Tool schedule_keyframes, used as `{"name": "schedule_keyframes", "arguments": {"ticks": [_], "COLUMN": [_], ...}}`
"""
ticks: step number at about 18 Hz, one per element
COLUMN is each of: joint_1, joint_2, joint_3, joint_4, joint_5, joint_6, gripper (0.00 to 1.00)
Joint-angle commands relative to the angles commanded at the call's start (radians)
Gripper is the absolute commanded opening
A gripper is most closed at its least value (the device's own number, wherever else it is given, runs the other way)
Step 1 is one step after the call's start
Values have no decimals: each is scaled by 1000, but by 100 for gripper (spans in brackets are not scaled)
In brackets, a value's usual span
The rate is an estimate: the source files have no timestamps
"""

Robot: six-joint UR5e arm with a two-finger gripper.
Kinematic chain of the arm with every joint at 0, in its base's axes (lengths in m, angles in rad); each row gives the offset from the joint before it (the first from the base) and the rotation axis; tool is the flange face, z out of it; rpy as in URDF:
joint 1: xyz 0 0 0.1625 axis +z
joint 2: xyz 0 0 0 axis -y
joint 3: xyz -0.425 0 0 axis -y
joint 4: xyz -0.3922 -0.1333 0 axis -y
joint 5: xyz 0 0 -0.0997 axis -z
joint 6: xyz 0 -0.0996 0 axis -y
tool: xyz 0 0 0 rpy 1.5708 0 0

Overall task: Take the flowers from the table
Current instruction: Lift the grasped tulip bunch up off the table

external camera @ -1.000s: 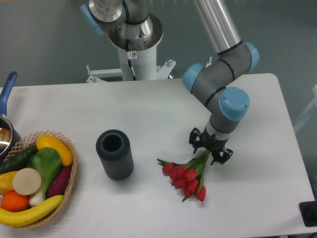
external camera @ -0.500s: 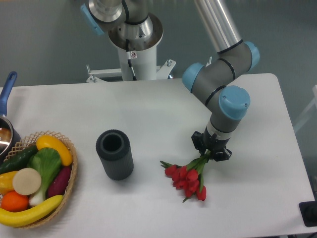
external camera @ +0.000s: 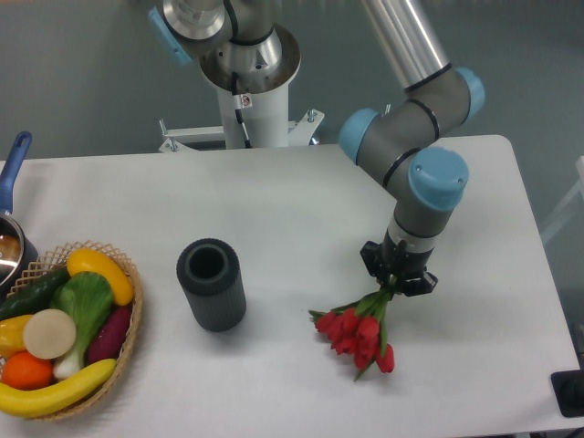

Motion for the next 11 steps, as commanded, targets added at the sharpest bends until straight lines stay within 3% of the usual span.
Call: {"name": "schedule_keyframes", "arguments": {"ticks": [11], "joint_1": [83], "joint_2": [114], "joint_3": [87], "joint_4": [8], "joint_5": [-420], "joint_6": [-79], "gripper": [20]}}
